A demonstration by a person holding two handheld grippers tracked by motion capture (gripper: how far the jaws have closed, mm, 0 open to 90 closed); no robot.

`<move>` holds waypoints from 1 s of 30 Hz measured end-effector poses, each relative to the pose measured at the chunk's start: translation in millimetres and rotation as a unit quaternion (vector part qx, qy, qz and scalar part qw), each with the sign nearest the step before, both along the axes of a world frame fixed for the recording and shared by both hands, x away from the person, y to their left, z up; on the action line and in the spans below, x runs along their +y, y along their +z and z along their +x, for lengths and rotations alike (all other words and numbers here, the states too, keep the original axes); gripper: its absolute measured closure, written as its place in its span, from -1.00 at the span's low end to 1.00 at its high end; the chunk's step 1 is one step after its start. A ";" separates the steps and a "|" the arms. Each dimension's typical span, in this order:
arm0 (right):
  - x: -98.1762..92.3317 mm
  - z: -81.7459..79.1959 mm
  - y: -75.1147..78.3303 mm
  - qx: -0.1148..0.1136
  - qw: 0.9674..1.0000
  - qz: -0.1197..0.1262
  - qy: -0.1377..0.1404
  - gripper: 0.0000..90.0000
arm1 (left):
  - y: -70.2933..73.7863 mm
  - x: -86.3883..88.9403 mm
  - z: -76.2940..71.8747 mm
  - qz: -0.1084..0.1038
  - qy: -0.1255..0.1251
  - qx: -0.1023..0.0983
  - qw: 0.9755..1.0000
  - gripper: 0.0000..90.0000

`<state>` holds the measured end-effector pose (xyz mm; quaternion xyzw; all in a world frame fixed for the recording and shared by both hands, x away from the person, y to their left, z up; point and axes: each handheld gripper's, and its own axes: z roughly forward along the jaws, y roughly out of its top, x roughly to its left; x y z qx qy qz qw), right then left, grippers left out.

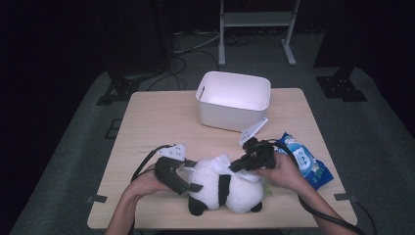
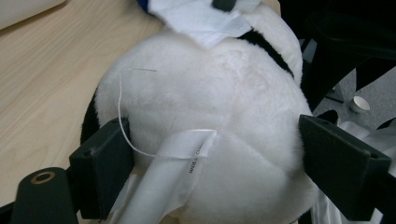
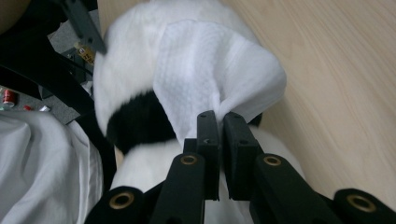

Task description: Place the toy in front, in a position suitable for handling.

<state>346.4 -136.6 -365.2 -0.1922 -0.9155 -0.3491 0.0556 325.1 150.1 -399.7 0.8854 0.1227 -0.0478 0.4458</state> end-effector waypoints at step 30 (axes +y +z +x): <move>23.8 13.7 -12.1 0.024 0.999 0.019 0.018 0.89 | -7.4 -9.0 21.0 0.001 0.026 0.062 0.998 -0.14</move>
